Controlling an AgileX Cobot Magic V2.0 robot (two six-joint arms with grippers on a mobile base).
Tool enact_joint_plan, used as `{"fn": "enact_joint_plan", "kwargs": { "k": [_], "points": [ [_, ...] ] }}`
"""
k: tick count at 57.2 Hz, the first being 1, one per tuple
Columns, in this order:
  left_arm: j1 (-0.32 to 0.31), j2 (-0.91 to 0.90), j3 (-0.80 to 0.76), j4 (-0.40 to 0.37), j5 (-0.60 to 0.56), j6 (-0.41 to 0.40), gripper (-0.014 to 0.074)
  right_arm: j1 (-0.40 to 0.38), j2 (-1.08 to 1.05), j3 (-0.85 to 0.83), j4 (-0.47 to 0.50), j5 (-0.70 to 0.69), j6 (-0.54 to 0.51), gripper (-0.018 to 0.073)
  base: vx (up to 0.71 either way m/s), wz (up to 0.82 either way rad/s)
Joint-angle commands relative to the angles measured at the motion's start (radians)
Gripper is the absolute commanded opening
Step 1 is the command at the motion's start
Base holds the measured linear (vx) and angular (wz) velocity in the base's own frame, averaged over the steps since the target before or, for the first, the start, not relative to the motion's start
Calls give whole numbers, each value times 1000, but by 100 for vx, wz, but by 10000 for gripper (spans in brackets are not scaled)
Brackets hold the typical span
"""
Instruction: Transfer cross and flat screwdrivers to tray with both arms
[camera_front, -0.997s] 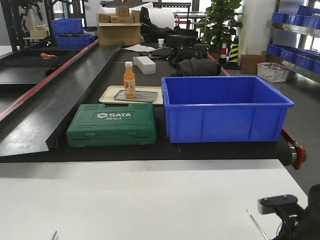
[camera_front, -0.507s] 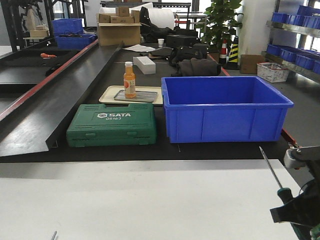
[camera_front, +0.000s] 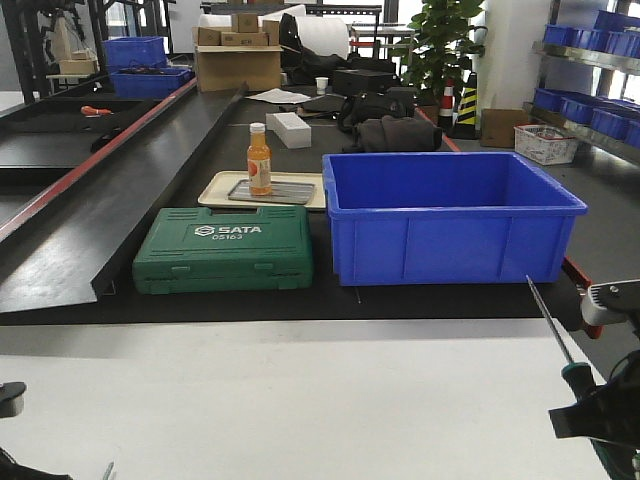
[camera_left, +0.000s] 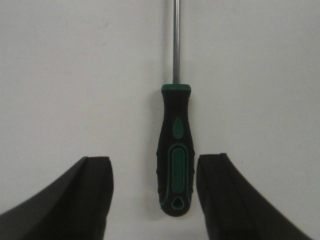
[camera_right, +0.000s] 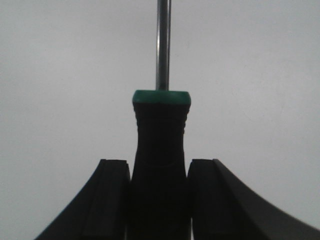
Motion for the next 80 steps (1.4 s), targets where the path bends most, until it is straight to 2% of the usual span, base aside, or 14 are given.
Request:
{"fn": "enact_joint_plan", "kwargs": {
  "k": [1, 13, 35, 50, 54, 59, 68, 80],
  "points": [
    [-21, 15, -37, -20, -25, 1, 499, 0, -26, -25, 2, -66, -3, -8, 0, 0],
    [-76, 90, -38, -18, -39, 1, 499, 0, -26, -25, 2, -65, -3, -8, 0, 0],
    [-76, 194, -38, -23, -62, -19, 495, 0, -26, -25, 3, -51, -3, -8, 0, 0],
    [-76, 259, -38, -44, -57, -12, 448, 0, -26, -25, 5, -51, -3, -8, 0, 0],
    [-76, 273, -38, -44, -53, -7, 412, 0, -26, -25, 6, -49, 0, -8, 0, 0],
    [-76, 281, -38, -44, -46, -3, 308, 0, -26, -25, 6, -46, 1, -8, 0, 0],
    [-76, 284, -38, -43, -45, 19, -2, 0, -26, -25, 6, -39, 1, -8, 0, 0],
    [-77, 250, -38, -44, -49, 59, -7, 0, -26, -25, 11, -50, 5, -8, 0, 0]
  ]
}}
